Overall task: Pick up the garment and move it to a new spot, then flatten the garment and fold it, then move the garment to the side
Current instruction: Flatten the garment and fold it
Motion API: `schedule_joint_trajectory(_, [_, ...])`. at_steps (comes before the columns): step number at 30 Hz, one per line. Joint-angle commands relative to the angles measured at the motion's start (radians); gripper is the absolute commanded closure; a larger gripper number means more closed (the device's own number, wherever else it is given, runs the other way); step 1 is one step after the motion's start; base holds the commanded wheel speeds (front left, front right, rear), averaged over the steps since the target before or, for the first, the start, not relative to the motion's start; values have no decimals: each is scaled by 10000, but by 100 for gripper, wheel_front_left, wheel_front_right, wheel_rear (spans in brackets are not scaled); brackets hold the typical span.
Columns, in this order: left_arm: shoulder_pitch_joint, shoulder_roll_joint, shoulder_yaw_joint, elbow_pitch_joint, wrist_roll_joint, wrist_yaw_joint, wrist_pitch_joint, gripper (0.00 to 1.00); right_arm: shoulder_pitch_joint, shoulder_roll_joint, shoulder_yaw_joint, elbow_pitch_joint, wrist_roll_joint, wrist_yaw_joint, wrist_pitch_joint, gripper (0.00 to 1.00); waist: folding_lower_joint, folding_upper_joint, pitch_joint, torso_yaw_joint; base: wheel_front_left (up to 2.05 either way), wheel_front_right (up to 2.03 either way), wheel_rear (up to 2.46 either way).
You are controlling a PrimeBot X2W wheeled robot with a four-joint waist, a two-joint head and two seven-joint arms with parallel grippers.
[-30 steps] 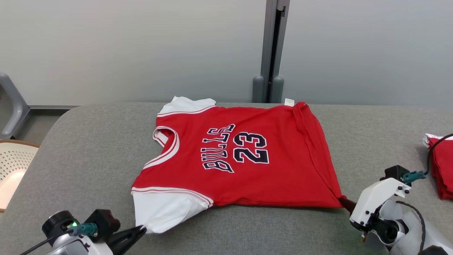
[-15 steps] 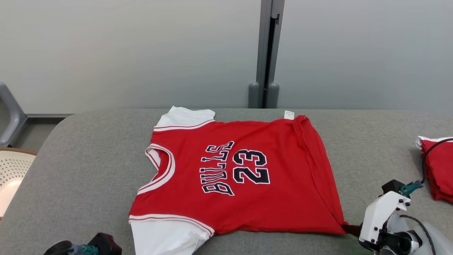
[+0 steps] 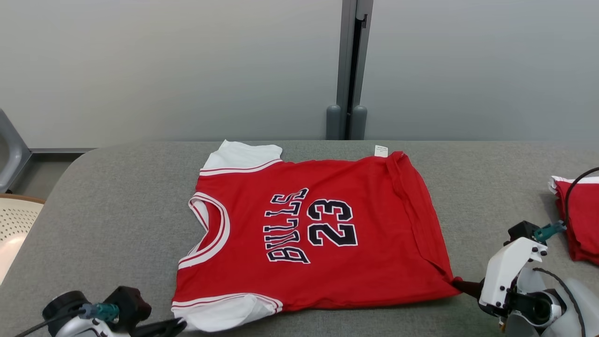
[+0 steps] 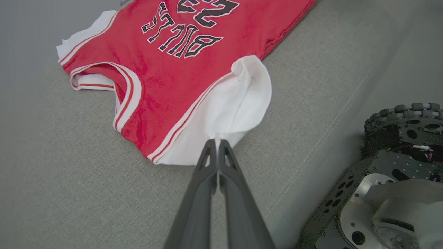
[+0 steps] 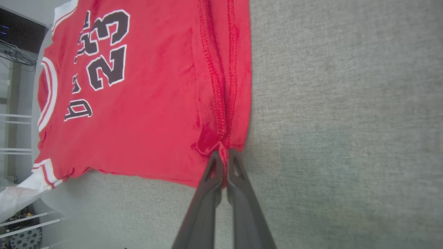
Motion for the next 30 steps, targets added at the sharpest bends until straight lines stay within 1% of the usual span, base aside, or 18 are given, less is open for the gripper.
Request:
schedule_joint_trajectory(1, [-220, -13, 15, 94, 65, -4, -87, 100, -111, 5, -68, -57, -77, 0, -13, 100, 0, -1, 21, -7, 0, 0, 0])
schedule_joint_trajectory(7, [-1215, -335, 18, 655, 366, -4, -330, 100, -553, 156, -414, -164, -319, 0, -78, 100, 0, -1, 184, -60, 0, 0, 0])
schedule_joint_trajectory(12, [-2070, -700, 14, 1349, 630, -4, -194, 100, -1161, 389, -746, 19, -667, 0, -246, 100, 0, -1, 511, -174, 0, 0, 0])
schedule_joint_trajectory(16, [-2788, -1123, 18, 2125, 284, -4, -394, 100, -1743, 692, -984, 373, -992, 0, -497, 100, 0, -1, 880, -294, 0, 0, 0])
schedule_joint_trajectory(17, [-2788, -1123, 18, 2125, 284, -4, -394, 100, -1743, 692, -984, 373, -992, 0, -497, 100, 0, -1, 880, -294, 0, 0, 0])
schedule_joint_trajectory(23, [-3659, -1589, 13, 3010, 200, -4, -595, 100, -2511, 1094, -1165, 769, -1515, 0, -1214, 100, 0, -1, 1477, -473, 0, 0, 0])
schedule_joint_trajectory(30, [-4314, -1778, 13, 3783, 350, -4, -1150, 100, -2999, 1382, -1223, 917, -1749, 0, -2019, 100, 0, -1, 1925, -679, 0, 0, 0])
